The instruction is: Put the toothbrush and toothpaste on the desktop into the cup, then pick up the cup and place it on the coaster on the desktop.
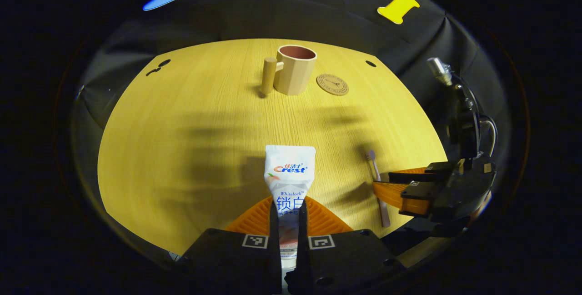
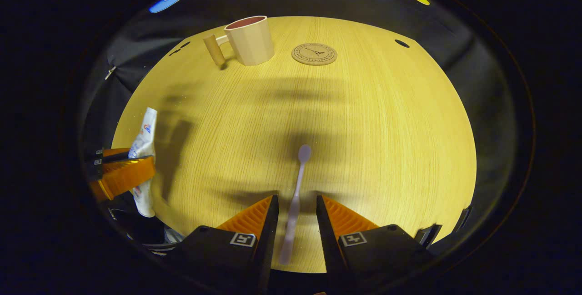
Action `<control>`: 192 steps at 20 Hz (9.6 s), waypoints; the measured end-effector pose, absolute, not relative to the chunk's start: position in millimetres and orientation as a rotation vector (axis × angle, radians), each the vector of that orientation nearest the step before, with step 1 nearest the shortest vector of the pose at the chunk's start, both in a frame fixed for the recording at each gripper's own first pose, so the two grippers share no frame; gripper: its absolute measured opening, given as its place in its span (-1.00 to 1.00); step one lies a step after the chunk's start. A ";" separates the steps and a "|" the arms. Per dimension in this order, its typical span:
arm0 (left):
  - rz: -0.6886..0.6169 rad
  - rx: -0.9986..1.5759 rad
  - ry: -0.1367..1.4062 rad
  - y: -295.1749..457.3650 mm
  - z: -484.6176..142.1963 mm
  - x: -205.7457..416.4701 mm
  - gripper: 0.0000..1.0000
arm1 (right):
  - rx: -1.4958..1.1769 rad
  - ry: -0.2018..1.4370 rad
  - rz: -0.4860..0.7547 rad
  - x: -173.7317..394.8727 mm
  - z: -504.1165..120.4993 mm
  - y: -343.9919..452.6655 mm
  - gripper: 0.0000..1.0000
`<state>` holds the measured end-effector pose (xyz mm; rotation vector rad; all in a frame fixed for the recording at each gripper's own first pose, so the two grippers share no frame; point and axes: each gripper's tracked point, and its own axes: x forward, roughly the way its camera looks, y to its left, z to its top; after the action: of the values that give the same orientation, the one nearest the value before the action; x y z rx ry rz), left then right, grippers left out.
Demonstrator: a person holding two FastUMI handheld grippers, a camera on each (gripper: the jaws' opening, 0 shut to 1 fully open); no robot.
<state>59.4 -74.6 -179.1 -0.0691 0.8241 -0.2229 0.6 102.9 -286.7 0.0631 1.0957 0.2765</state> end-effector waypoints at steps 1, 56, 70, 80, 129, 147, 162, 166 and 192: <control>-0.226 -0.073 0.813 -72.8 -173.6 58.0 -0.65 | 0.058 1.104 0.273 2.0 -288.6 105.0 0.02; -0.378 -0.231 0.088 -124.6 4.3 354.5 -0.65 | 0.547 0.610 0.217 -20.2 -152.1 25.2 -0.89; -0.362 -0.136 0.183 -122.3 -48.4 355.9 -0.52 | 0.550 0.632 0.267 -10.6 -155.0 30.9 -0.89; -0.329 -0.113 0.202 -112.3 -58.6 328.6 0.05 | 0.567 0.634 0.277 -5.2 -156.4 34.5 -0.88; 0.061 -0.235 0.389 -17.5 -86.1 15.0 0.48 | 0.486 0.320 0.553 295.7 -116.8 199.8 -0.77; -0.247 0.030 0.618 -38.8 -111.9 130.1 0.48 | 0.564 0.508 0.580 192.1 -140.9 128.2 0.46; -0.484 0.341 0.884 -61.0 -136.6 259.9 0.41 | 0.546 0.654 0.421 84.8 -212.5 -16.3 0.48; -0.507 0.470 0.947 -70.2 -149.2 287.3 0.27 | 0.570 0.675 0.363 63.9 -225.6 -38.0 0.48; -0.500 0.439 0.923 -84.6 -152.9 309.0 -0.57 | 0.641 0.707 0.292 43.6 -236.9 -70.6 0.49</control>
<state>309.0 -84.6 -152.9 0.4391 0.9232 -0.4998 43.6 -70.6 -236.9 0.6410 0.7073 0.2922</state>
